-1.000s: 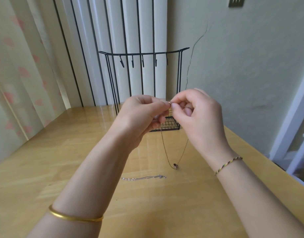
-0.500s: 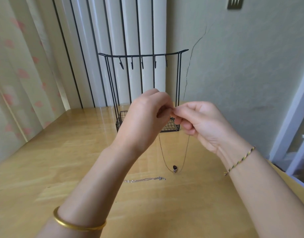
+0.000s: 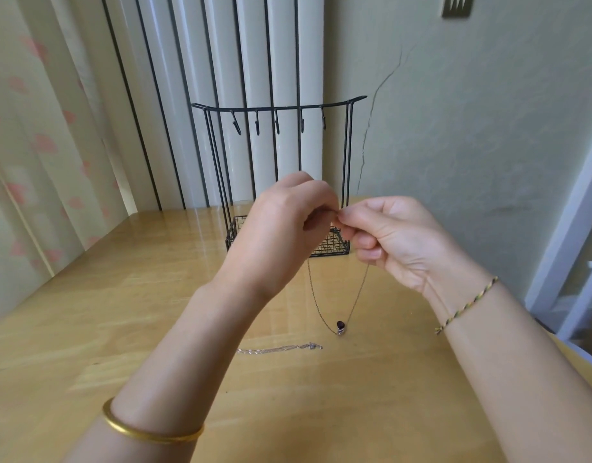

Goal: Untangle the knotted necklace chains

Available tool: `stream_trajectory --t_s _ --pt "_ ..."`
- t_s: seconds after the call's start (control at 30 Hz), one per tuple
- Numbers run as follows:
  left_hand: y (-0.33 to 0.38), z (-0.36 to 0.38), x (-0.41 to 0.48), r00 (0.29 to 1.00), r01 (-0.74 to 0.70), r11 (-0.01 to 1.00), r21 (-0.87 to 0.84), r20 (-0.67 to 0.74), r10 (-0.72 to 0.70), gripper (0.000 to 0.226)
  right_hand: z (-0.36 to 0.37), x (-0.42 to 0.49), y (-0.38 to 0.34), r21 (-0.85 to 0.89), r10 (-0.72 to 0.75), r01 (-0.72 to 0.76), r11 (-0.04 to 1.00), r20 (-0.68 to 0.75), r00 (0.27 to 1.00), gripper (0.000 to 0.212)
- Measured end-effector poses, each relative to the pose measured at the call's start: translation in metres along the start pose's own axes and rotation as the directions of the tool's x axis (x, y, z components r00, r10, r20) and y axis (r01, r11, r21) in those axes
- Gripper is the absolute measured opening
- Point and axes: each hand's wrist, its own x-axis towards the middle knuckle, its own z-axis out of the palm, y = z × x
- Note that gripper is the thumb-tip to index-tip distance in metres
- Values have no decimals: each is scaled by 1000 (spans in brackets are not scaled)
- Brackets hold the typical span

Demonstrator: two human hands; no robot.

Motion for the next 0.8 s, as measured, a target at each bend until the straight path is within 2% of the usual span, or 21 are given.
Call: stream_trajectory --t_s 0.27,0.6,0.8 --pt "0 -1 2 1000 -15 1000 12 -9 15 7 3 1 -1 53 40 -41 998 6 999 21" --pt "1 -1 4 998 37 998 -53 -42 -40 7 2 2 -1 208 94 -103 973 53 994 40" --pt "0 -2 4 998 48 997 -67 -27 -50 7 0 1 -1 210 118 -132 969 79 990 16"
